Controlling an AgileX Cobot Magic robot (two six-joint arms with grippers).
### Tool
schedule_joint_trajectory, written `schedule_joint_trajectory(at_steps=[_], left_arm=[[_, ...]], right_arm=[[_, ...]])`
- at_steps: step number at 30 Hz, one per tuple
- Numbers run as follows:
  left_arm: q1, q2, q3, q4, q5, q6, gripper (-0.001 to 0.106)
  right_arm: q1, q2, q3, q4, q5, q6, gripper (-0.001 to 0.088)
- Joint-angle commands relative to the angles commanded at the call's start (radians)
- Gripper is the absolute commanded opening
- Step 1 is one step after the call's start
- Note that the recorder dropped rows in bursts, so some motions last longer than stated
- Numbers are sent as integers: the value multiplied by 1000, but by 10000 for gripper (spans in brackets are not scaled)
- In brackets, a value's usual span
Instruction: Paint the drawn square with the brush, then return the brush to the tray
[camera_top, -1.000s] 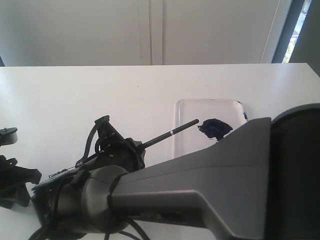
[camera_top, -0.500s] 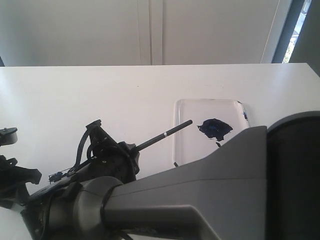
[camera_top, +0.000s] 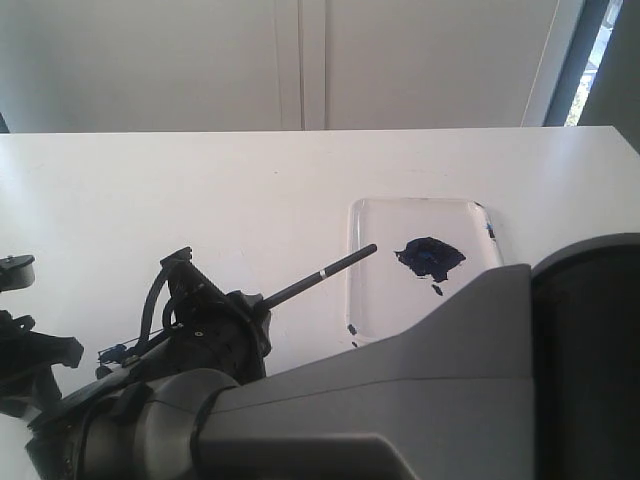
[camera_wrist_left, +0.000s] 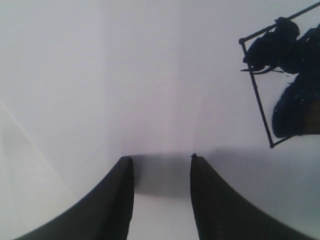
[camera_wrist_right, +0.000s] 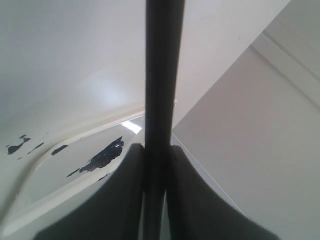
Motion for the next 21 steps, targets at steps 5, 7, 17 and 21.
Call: schedule_joint_trajectory(at_steps=[5, 7, 17, 21], left_arm=[[0, 0, 0, 0, 0, 0, 429], [0, 0, 0, 0, 0, 0, 429], [0, 0, 0, 6, -7, -7, 429], [0, 0, 0, 6, -28, -14, 429]], right_arm=[[0, 0, 0, 12, 0, 3, 0], [0, 0, 0, 14, 0, 3, 0], [-2, 0, 0, 35, 0, 3, 0], [-2, -2, 0, 35, 0, 3, 0]])
